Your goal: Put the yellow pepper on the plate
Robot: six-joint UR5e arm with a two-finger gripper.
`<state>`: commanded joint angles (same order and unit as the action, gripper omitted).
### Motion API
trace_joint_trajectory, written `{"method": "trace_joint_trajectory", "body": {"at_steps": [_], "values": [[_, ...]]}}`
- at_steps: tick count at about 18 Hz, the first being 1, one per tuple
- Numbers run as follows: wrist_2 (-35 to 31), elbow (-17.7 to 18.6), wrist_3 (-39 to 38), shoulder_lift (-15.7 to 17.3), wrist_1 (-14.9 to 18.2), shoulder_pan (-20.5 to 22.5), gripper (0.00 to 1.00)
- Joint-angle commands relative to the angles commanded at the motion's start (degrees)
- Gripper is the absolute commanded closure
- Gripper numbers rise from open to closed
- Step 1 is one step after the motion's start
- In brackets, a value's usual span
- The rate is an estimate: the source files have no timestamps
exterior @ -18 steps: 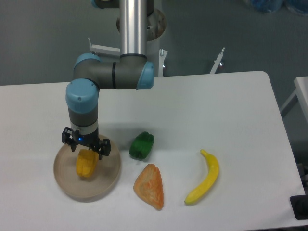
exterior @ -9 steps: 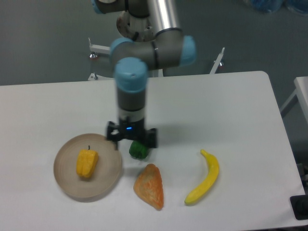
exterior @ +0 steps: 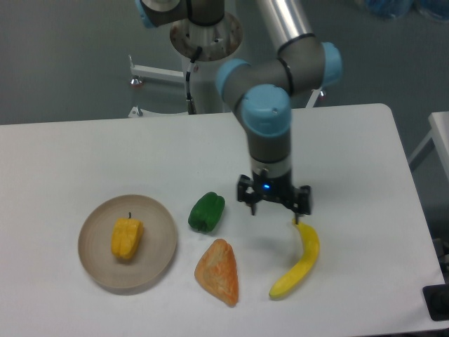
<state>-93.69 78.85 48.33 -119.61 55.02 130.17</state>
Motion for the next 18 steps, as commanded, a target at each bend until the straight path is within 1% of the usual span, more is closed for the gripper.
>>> {"method": "trace_joint_trajectory", "body": {"at_steps": [3,7,14,18], "values": [[-0.09,-2.46,0.63,-2.37,-0.09,0.0,0.0],[-0.7,-3.17,3.0,-3.69,-0.18,0.18,0.0],[-1.58,-4.58,3.0,-4.31,-0.18,0.18,0.0],[-2.54,-4.14,3.0,-4.49,-0.35,0.18,0.0]]}}
